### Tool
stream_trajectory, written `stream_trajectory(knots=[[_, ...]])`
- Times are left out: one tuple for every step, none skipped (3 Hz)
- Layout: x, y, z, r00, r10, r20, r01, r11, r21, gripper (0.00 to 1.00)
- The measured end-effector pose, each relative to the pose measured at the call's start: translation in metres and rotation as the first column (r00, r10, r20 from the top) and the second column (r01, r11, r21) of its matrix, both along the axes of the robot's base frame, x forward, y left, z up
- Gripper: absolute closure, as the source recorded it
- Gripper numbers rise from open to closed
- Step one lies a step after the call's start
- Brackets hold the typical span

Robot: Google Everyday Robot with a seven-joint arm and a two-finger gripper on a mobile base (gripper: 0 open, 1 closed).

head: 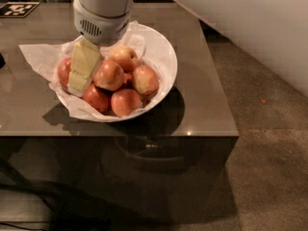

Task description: Pick apple from white bowl

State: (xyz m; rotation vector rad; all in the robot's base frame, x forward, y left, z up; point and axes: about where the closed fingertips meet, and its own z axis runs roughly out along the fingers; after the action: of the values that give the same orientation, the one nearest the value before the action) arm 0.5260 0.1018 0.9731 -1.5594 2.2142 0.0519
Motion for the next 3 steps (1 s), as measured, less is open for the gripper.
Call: stream_trajectory(knots=[[0.0063,0.0113,-0.0116,0.9989,-0.012,-0.046,0.012,1.0,-0.009,0.0],[0.0083,0.0148,-0.0157,0.998,-0.015,-0.061,0.015,1.0,-0.012,0.0],[0.0109,0.0056,-0.0187,0.9979,-0.035,-0.055,0.035,0.999,0.004,0.0]])
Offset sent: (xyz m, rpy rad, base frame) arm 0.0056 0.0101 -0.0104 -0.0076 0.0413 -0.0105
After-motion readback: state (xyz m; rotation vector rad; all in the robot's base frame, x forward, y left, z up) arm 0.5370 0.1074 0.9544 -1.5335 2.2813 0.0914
